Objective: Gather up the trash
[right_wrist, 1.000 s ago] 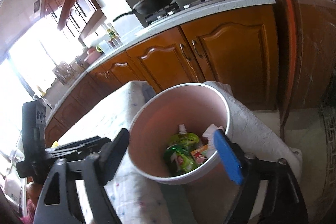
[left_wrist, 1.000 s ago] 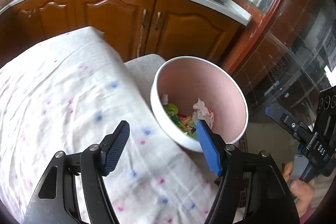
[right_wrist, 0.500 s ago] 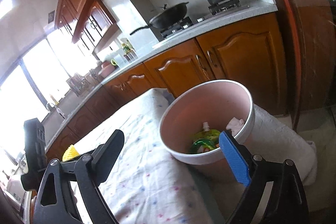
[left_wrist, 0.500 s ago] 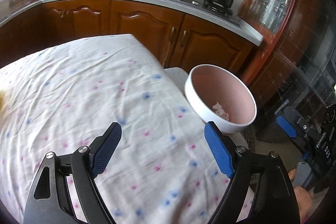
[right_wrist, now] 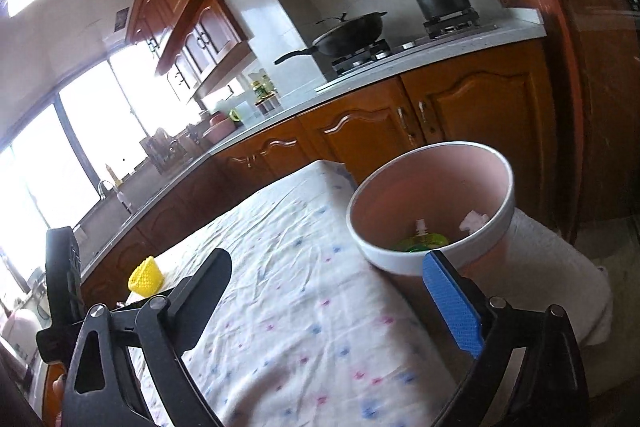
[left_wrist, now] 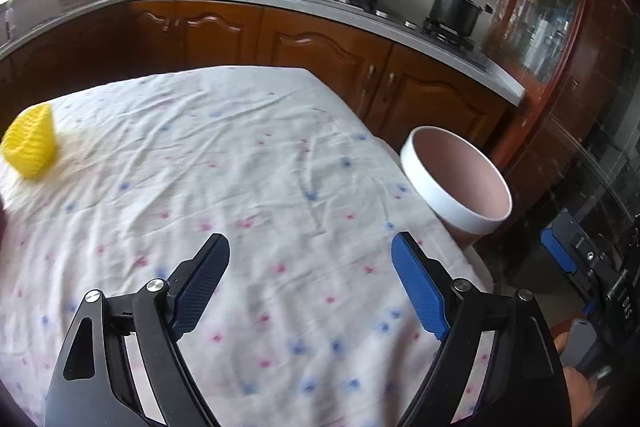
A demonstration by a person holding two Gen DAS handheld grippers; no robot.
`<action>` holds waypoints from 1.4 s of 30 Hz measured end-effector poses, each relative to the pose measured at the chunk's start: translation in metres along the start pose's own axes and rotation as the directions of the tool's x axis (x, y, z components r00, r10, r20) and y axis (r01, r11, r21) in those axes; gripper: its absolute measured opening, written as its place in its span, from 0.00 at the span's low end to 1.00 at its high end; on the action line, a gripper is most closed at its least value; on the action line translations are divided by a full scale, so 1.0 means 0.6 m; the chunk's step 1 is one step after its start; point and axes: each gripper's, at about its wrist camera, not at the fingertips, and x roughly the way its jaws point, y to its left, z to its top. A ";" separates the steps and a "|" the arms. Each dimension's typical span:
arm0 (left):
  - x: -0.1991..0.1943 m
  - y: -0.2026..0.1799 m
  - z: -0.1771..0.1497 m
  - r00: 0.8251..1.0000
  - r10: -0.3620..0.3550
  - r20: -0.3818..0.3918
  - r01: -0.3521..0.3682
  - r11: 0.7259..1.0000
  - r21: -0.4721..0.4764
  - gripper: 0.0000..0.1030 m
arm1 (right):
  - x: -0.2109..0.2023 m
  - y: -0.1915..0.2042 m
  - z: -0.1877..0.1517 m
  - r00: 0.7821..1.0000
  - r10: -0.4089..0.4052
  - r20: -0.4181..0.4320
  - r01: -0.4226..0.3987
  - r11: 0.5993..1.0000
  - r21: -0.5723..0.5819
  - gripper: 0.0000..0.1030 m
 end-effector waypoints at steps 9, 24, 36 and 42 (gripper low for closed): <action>-0.049 0.049 -0.040 0.991 0.107 0.084 -0.105 0.994 -0.032 0.90 | 0.006 0.051 -0.045 0.999 0.029 0.016 -0.028 0.998 -0.060 0.97; -0.136 0.075 -0.080 0.948 0.230 0.221 -0.228 0.973 -0.034 0.95 | -0.030 0.149 -0.071 0.990 0.056 0.130 -0.024 0.972 -0.235 1.00; -0.161 0.075 -0.145 0.912 0.273 0.305 -0.272 0.961 -0.048 1.00 | -0.053 0.184 -0.126 0.977 0.012 0.214 0.064 0.936 -0.346 1.00; -0.136 0.068 -0.161 0.924 0.278 0.265 -0.280 0.960 -0.029 1.00 | -0.041 0.162 -0.142 0.985 -0.016 0.172 0.073 0.942 -0.328 1.00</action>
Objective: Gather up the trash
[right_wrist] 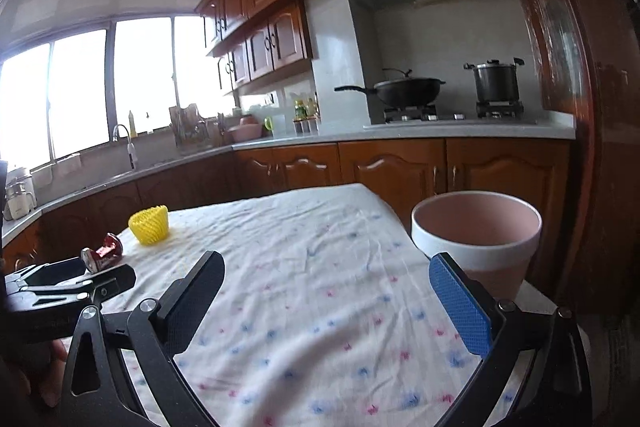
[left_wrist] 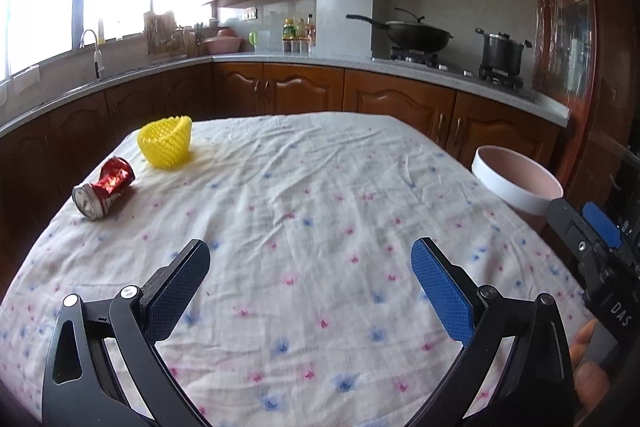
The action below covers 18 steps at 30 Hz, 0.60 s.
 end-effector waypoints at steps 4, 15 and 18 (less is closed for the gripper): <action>-0.004 -0.004 -0.004 1.000 0.012 0.018 -0.012 1.000 0.007 1.00 | -0.001 -0.003 -0.006 1.000 -0.001 -0.001 0.001 1.000 -0.002 1.00; -0.014 -0.007 -0.008 0.999 0.024 0.045 -0.024 1.000 0.012 1.00 | -0.002 -0.005 -0.015 1.000 0.001 0.009 -0.001 1.000 -0.002 1.00; -0.014 -0.007 -0.008 0.999 0.024 0.045 -0.025 1.000 0.012 1.00 | -0.003 -0.005 -0.014 1.000 0.002 0.009 -0.002 1.000 -0.002 1.00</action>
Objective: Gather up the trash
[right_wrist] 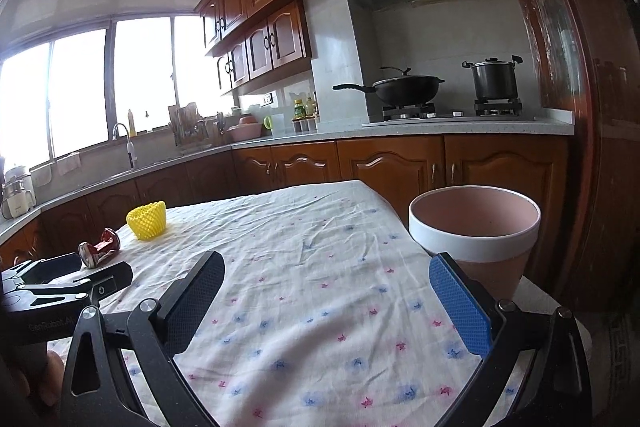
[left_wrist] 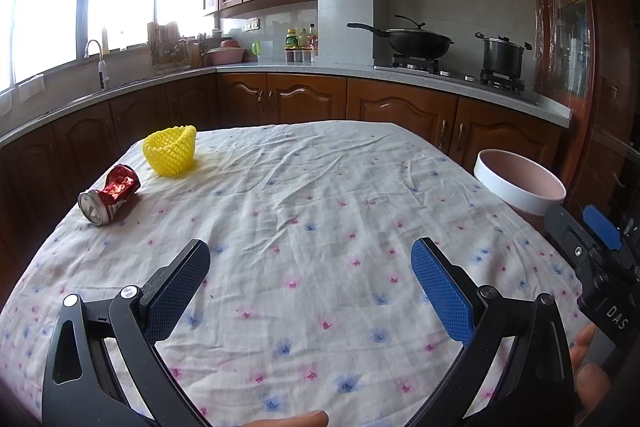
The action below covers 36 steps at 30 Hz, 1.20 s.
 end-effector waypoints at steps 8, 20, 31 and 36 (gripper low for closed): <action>0.000 -0.001 0.003 1.000 -0.006 -0.002 0.006 1.000 0.004 1.00 | 0.001 0.001 0.001 1.000 0.006 0.000 -0.006 1.000 0.000 1.00; 0.002 -0.001 0.005 1.000 -0.004 0.004 0.004 1.000 0.005 1.00 | 0.002 0.003 0.004 1.000 0.012 0.003 -0.012 1.000 0.000 1.00; 0.003 -0.002 0.007 1.000 -0.006 0.003 0.006 1.000 0.007 1.00 | 0.002 0.003 0.009 1.000 0.012 0.001 -0.012 1.000 0.002 1.00; 0.005 -0.002 0.008 1.000 -0.010 0.000 0.010 1.000 0.010 1.00 | 0.002 0.004 0.009 1.000 0.012 -0.002 -0.012 1.000 0.002 1.00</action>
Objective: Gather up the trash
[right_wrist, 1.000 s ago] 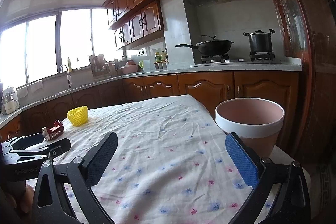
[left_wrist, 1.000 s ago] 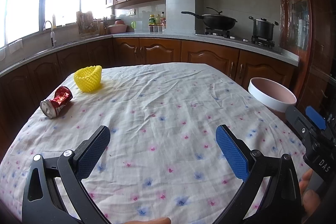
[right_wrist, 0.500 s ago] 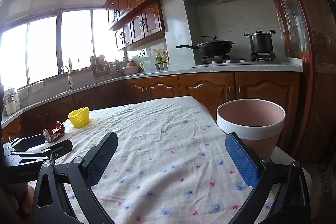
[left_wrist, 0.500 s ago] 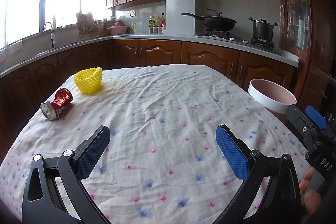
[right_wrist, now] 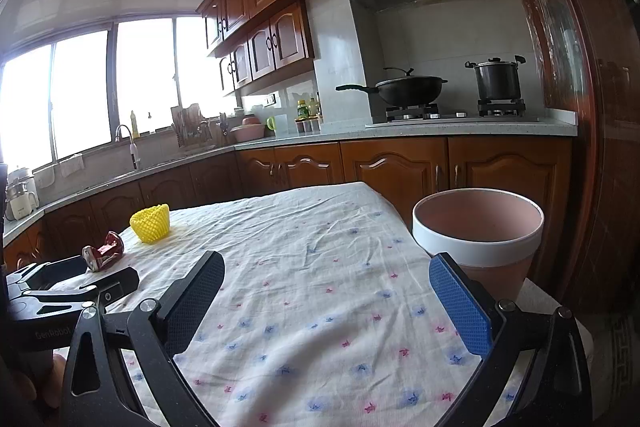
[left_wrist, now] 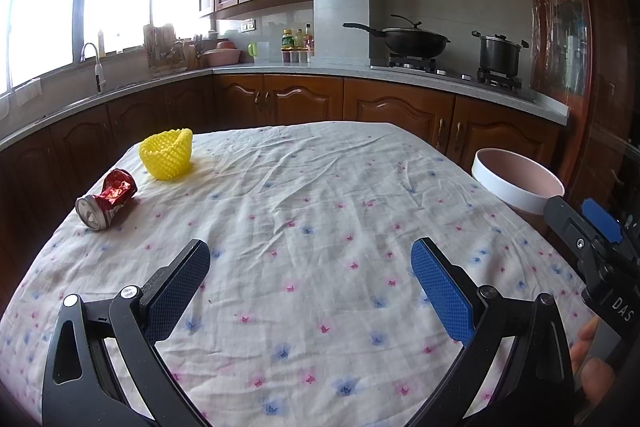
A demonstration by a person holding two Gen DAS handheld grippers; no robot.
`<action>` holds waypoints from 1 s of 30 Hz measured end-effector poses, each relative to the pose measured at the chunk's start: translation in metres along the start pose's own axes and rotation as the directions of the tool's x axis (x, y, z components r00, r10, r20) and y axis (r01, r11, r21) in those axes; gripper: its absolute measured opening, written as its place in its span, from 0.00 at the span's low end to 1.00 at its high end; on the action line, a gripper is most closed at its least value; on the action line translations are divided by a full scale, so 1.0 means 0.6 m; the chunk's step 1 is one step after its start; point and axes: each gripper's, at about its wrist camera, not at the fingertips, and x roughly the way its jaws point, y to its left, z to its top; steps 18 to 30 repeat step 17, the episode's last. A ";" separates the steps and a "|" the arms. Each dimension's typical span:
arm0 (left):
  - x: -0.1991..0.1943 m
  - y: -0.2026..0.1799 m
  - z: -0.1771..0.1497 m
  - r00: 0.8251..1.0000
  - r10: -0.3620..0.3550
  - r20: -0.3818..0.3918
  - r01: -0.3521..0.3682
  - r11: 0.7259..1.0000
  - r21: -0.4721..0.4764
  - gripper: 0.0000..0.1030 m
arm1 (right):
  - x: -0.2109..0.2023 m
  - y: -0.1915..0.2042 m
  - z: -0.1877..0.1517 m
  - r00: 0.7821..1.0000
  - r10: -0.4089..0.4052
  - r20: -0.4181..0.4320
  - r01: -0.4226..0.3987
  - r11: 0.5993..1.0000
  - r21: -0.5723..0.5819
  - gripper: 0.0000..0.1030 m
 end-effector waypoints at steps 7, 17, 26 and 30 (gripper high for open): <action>0.001 -0.001 0.000 1.000 -0.001 -0.001 0.001 1.000 0.001 1.00 | 0.001 0.000 0.000 1.000 0.000 -0.003 0.000 1.000 0.001 1.00; 0.012 0.009 0.000 1.000 -0.018 -0.013 0.018 1.000 0.006 1.00 | 0.003 -0.001 0.000 1.000 0.001 -0.009 -0.001 1.000 0.002 1.00; 0.012 0.009 0.000 1.000 -0.018 -0.013 0.018 1.000 0.006 1.00 | 0.003 -0.001 0.000 1.000 0.001 -0.009 -0.001 1.000 0.002 1.00; 0.012 0.009 0.000 1.000 -0.018 -0.013 0.018 1.000 0.006 1.00 | 0.003 -0.001 0.000 1.000 0.001 -0.009 -0.001 1.000 0.002 1.00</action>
